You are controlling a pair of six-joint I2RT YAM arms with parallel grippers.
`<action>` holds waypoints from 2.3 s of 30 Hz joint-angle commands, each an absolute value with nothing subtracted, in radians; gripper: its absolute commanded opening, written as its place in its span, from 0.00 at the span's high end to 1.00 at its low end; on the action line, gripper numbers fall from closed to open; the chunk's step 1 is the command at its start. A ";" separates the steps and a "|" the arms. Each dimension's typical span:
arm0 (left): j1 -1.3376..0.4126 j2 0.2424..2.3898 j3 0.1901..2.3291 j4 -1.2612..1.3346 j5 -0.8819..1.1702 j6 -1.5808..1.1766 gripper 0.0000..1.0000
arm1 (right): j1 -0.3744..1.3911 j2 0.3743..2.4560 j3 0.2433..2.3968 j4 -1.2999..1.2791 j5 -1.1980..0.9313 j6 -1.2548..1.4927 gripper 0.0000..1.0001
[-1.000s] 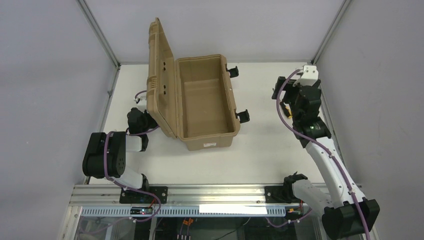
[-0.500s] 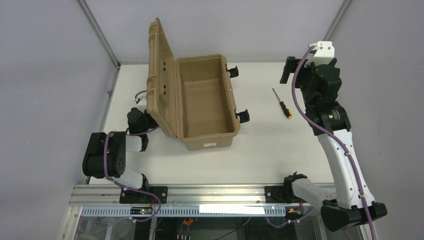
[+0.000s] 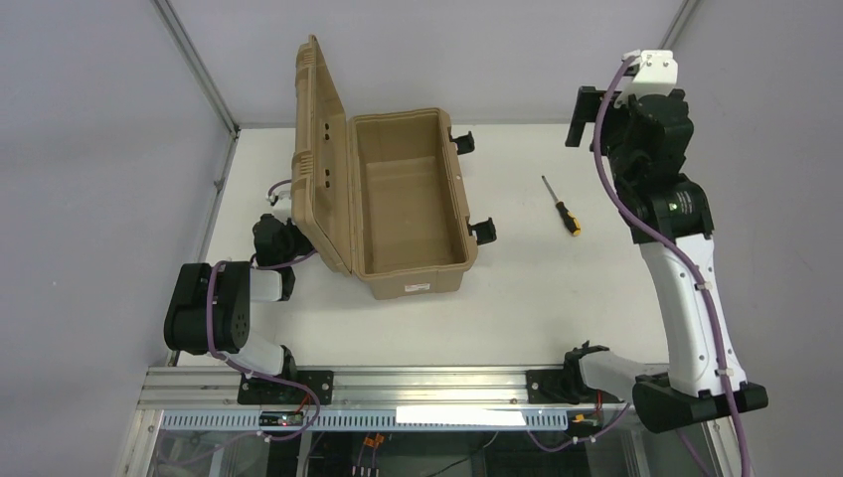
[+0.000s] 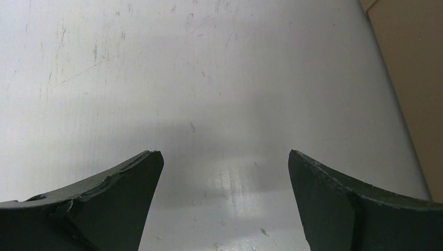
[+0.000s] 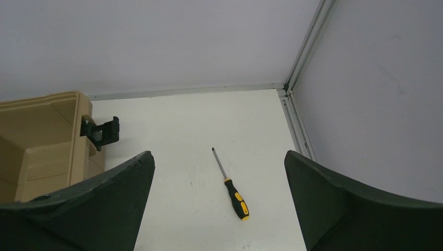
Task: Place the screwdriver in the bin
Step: Pick up the screwdriver from the center of the board.
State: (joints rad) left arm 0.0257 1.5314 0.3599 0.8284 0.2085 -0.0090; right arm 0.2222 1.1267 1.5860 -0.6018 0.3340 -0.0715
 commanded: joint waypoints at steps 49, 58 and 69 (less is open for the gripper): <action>0.015 1.507 0.362 0.848 0.210 0.003 0.01 | 0.002 2.097 1.537 -0.749 0.157 -0.015 0.21; 0.016 1.508 0.362 0.848 0.210 0.003 0.01 | 0.003 2.070 1.533 -0.745 0.159 -0.025 0.75; 0.016 1.508 0.362 0.848 0.210 0.003 0.01 | 0.002 1.901 1.574 -0.802 0.156 -0.020 1.00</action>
State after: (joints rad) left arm 0.0257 1.5314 0.3599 0.8284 0.2085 -0.0090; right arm -0.0029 2.0407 1.5314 -0.7666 0.1684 -0.0280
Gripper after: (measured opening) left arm 0.992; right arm 0.304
